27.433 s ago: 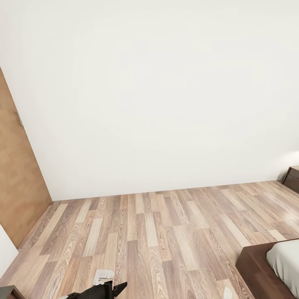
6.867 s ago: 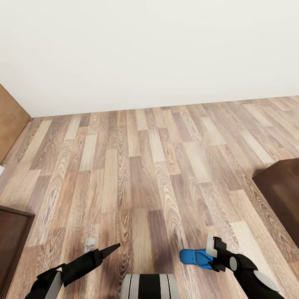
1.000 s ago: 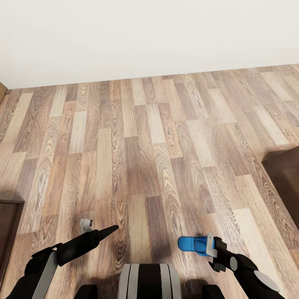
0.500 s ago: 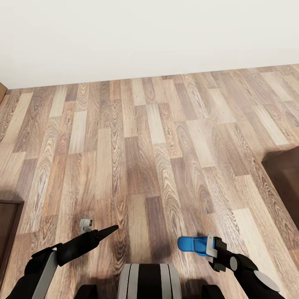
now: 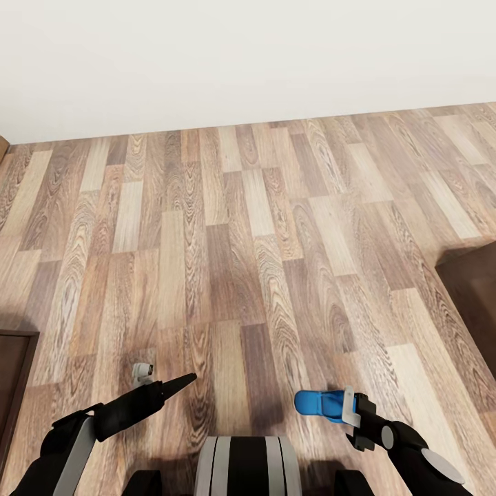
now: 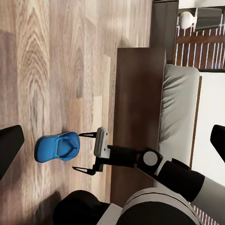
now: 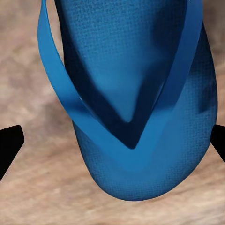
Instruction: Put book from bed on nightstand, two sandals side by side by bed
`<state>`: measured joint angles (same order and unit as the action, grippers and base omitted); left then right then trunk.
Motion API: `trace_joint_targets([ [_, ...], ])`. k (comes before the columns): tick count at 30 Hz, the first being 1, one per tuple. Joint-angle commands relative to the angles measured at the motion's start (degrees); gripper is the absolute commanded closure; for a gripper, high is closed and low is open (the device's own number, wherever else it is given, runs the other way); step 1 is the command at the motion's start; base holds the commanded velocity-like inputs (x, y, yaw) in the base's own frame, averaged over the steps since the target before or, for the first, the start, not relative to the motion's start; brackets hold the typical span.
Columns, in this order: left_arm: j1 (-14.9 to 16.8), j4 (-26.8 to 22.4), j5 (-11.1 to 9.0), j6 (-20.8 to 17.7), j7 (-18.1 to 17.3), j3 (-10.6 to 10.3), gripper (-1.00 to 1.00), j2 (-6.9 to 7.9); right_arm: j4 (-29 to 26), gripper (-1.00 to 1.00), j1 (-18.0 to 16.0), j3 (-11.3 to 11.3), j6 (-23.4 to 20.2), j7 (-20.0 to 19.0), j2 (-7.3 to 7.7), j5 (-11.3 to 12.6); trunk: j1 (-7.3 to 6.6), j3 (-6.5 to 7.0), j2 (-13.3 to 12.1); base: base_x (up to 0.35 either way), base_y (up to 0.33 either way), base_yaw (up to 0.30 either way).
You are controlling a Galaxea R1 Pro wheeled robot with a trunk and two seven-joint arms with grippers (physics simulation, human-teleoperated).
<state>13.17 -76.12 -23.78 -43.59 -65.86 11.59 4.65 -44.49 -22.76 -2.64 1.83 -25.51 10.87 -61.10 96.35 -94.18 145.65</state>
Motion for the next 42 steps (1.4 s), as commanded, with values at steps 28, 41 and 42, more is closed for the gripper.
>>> trace_joint_targets([
  [28, 0.01, 0.01, -0.30, -0.44, 0.03, -0.03, -1.00, 0.01, -0.07, -1.00, -0.01, -0.08, 0.19, -0.06, 0.03, -0.60, -0.01, -0.03, 0.01, 0.021, 0.046, 0.000],
  [41, 0.01, 0.01, -0.30, -0.44, 0.03, 0.01, -1.00, 0.01, -0.07, -1.00, -0.02, -0.08, 0.19, -0.02, 0.04, -0.60, -0.01, -0.03, 0.01, 0.000, 0.002, 0.000],
  [42, 0.01, 0.01, -0.30, -0.44, 0.03, 0.01, -1.00, 0.01, -0.07, -1.00, -0.03, -0.08, 0.19, 0.00, 0.07, -0.60, -0.01, -0.03, 0.01, 0.000, 0.000, 0.000],
])
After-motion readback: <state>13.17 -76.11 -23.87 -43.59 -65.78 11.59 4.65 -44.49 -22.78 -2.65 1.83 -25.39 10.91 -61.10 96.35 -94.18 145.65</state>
